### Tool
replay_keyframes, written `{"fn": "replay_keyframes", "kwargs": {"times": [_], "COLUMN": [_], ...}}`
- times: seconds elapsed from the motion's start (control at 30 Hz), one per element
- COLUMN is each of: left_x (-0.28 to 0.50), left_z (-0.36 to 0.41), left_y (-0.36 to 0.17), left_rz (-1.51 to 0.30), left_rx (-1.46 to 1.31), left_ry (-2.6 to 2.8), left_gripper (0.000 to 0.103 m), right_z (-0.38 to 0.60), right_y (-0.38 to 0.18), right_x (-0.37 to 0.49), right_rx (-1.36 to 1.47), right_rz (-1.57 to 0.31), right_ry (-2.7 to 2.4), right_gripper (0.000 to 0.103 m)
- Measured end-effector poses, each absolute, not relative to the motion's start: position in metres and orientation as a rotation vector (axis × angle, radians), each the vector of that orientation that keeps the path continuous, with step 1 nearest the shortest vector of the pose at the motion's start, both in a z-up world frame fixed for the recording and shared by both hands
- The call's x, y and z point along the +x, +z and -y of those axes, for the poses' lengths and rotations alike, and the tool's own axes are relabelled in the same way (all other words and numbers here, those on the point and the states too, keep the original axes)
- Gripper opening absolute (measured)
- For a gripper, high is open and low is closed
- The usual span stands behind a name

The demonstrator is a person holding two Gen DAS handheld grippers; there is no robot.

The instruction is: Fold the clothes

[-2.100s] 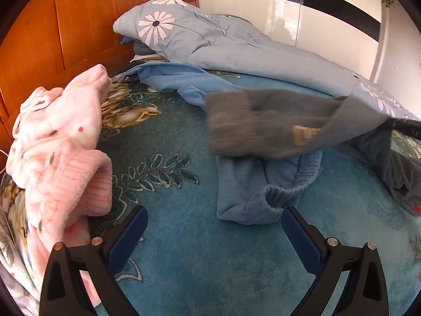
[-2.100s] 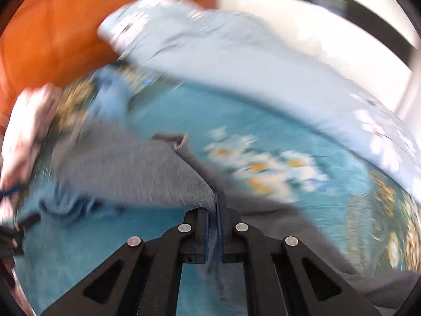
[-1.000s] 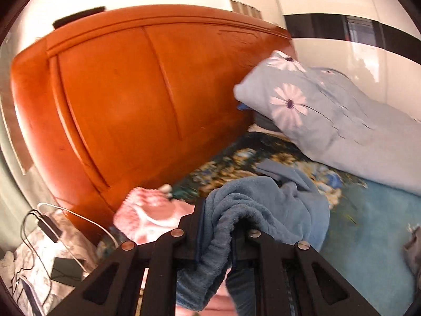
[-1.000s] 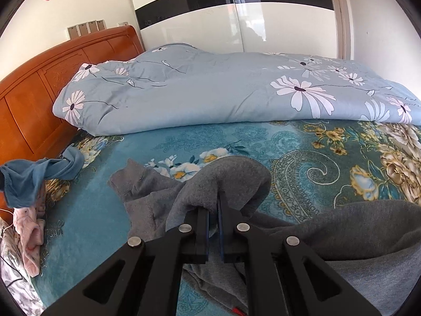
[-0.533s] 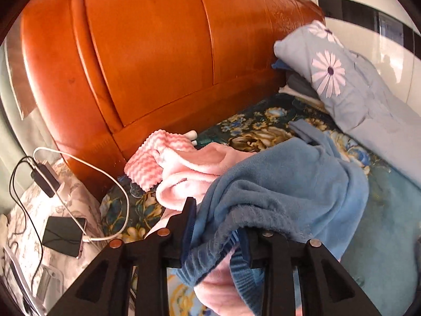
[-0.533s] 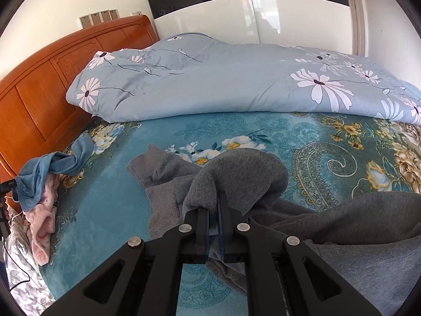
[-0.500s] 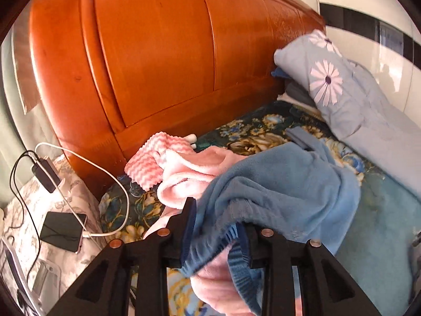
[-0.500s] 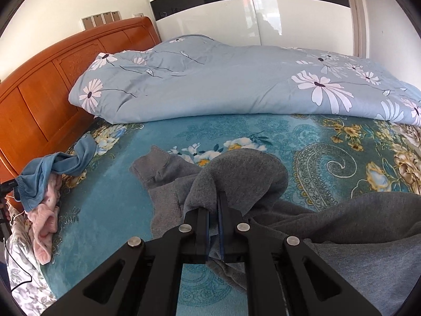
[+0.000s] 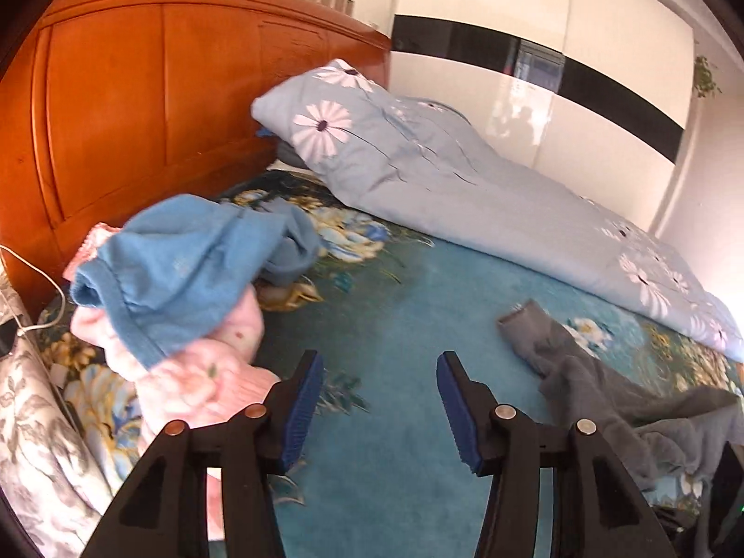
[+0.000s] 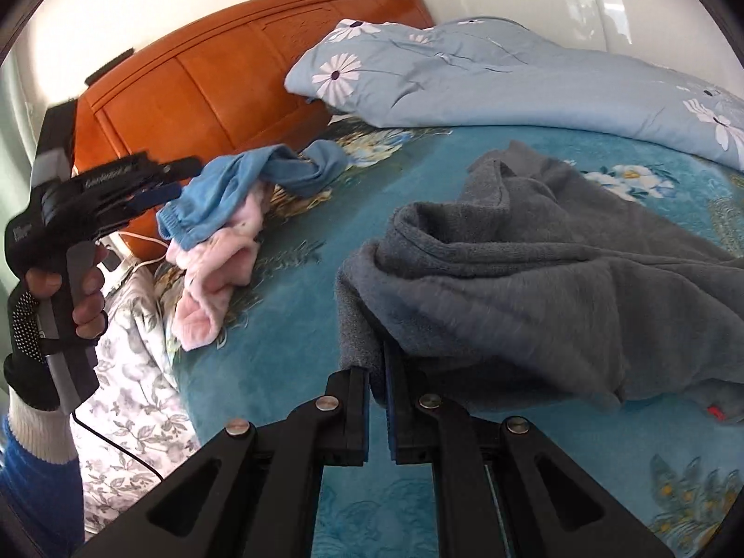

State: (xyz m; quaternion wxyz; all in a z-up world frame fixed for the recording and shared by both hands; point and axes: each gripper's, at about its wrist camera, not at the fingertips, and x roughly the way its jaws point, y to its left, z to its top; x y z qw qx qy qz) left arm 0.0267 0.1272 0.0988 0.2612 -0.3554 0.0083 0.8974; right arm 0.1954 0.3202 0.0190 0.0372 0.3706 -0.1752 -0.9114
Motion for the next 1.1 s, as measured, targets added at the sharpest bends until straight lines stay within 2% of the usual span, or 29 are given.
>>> {"fn": "replay_keyframes", "kwargs": {"times": [0.23,0.3,0.37,0.4,0.53,0.6,0.9,1.0,1.1], "left_x": [0.059,0.064,0.061,0.059,0.039,0.02,-0.077,-0.098,-0.102], "left_z": [-0.159,-0.169,-0.181,-0.187,-0.23,-0.26,-0.372,-0.397,-0.415], "left_y": [0.068,0.058,0.049,0.045,0.045,0.044,0.006,-0.011,-0.022], "left_rz": [-0.023,-0.029,-0.039,-0.045,-0.059,-0.067,-0.073,-0.163,-0.177], "left_rx": [-1.059,-1.082,-1.115,-1.128,-1.134,-1.149,-1.263,-1.274,-1.269], "left_ry": [2.282,2.248,2.215,2.202,2.145,2.11,2.077,2.108,2.053], "left_gripper": [0.058,0.061,0.061,0.061,0.062,0.063,0.063,0.063,0.063], "right_z": [-0.321,-0.337,-0.36,-0.373,-0.428,-0.455,-0.576,-0.59,-0.595], "right_y": [-0.004,0.006,0.019,0.025,0.035,0.04,0.061,0.047,0.037], "right_x": [0.223,0.248,0.279,0.294,0.343,0.368,0.474,0.468,0.455], "right_rx": [1.201,1.168,1.121,1.101,1.074,1.057,0.945,0.982,1.015], "right_rz": [0.513,0.51,0.527,0.544,0.647,0.702,0.974,1.055,1.087], "right_ry": [-2.754,-2.79,-2.845,-2.88,-3.051,-3.136,-3.49,-3.444,-3.392], "right_gripper": [0.01,0.02,0.04,0.042,0.045,0.049,0.05,0.05,0.05]}}
